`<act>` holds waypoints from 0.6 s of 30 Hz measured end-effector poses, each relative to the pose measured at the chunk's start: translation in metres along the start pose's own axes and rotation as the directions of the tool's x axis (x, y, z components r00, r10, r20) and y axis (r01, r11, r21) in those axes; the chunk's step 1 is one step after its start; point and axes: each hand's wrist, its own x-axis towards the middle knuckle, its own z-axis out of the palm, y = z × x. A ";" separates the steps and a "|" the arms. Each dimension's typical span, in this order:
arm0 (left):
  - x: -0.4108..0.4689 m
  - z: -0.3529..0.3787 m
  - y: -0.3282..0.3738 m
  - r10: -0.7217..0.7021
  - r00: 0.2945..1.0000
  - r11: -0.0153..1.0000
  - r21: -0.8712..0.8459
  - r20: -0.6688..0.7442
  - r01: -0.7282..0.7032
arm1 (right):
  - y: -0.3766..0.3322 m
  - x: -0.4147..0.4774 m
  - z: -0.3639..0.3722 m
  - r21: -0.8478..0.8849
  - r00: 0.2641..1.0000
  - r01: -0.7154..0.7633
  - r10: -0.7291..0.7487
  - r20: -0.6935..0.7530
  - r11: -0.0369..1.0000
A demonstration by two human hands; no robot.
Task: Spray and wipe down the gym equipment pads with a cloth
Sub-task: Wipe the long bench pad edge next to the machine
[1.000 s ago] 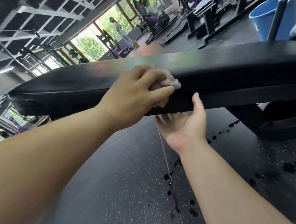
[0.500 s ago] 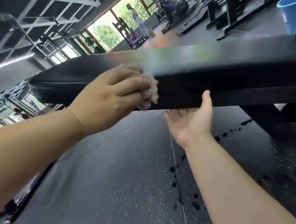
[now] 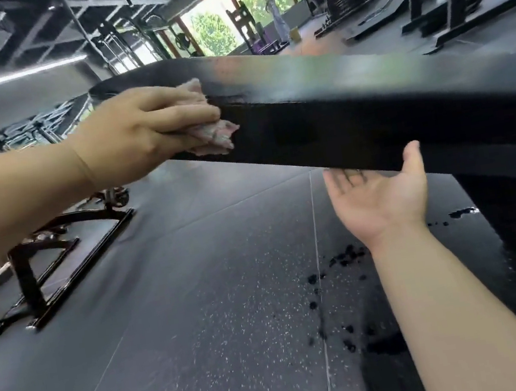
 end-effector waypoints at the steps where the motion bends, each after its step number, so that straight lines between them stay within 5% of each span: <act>1: -0.018 -0.005 -0.004 -0.031 0.999 1.000 0.001 0.007 0.031 | 0.001 -0.002 0.002 -0.023 1.000 -0.010 0.010 -0.006 1.000; 9: 0.076 0.025 0.039 0.008 0.968 1.000 -0.022 -0.253 -0.014 | 0.020 -0.023 0.032 -0.295 0.994 -0.051 0.019 -0.111 0.954; 13: 0.059 0.036 0.026 -0.040 0.970 0.994 -0.104 -0.241 0.015 | 0.011 -0.039 0.064 -0.512 0.989 -0.104 0.036 -0.141 0.853; 18: -0.012 0.032 -0.015 -0.038 0.978 0.994 -0.104 -0.207 0.017 | 0.038 -0.045 0.102 -0.671 0.963 -0.065 -0.130 -0.236 0.739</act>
